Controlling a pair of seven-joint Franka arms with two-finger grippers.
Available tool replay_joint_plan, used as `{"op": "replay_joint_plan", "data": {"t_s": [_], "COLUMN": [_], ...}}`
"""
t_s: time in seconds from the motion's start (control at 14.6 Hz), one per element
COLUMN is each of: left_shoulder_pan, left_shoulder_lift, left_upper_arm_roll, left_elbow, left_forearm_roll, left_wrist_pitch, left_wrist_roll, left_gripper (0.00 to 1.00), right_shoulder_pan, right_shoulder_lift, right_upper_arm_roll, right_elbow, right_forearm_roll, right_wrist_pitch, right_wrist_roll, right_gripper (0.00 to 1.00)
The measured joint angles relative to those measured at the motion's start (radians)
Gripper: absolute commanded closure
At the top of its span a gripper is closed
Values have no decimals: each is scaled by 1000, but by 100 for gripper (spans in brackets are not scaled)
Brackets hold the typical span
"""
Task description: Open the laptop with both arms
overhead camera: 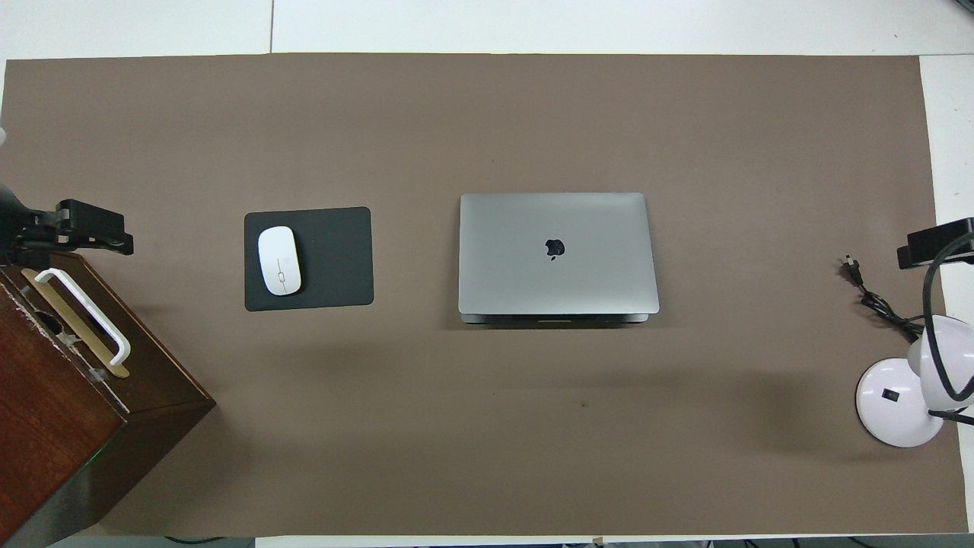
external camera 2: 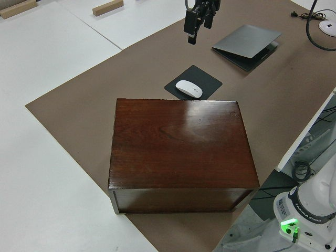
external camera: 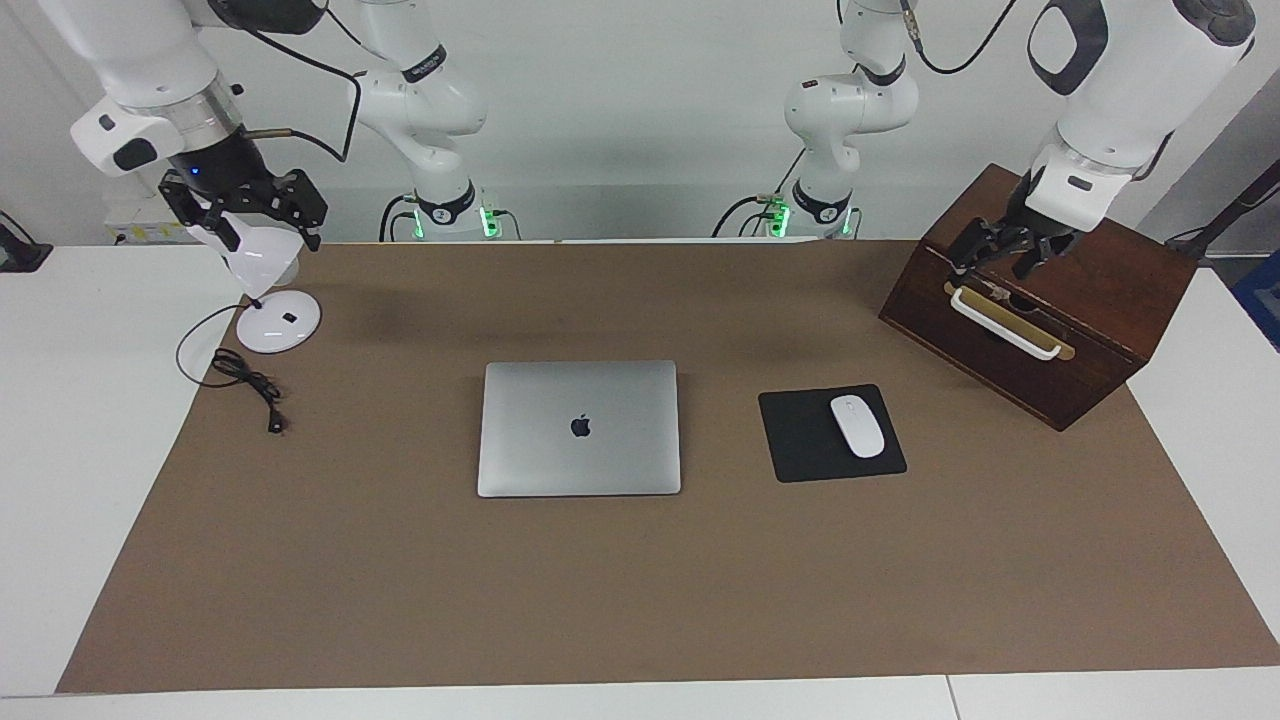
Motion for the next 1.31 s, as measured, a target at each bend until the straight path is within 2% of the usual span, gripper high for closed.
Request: {"op": "replay_joint_plan", "data": {"t_s": [1.03,1.1,1.17,1.31], "left_shoulder_pan": [0,0,0,0], "left_shoulder_lift": [6,6,6,6], "left_upper_arm_roll": [0,0,0,0], "left_elbow": [-20,-22,-22,-24], "left_forearm_roll": [0,0,0,0], "left_wrist_pitch": [32,34,35,44], "left_wrist_roll": [0,0,0,-6], "left_gripper": [0,3,12,37], "right_shoulder_pan": [0,0,0,0], "right_shoulder_lift": [-1,-1,-1,-1], "right_upper_arm_roll": [0,0,0,0], "right_elbow": [0,0,0,0], "right_forearm_roll": [0,0,0,0], "right_wrist_pitch": [0,0,0,0], "right_wrist_roll": [0,0,0,0], "right_gripper": [0,0,0,0]}}
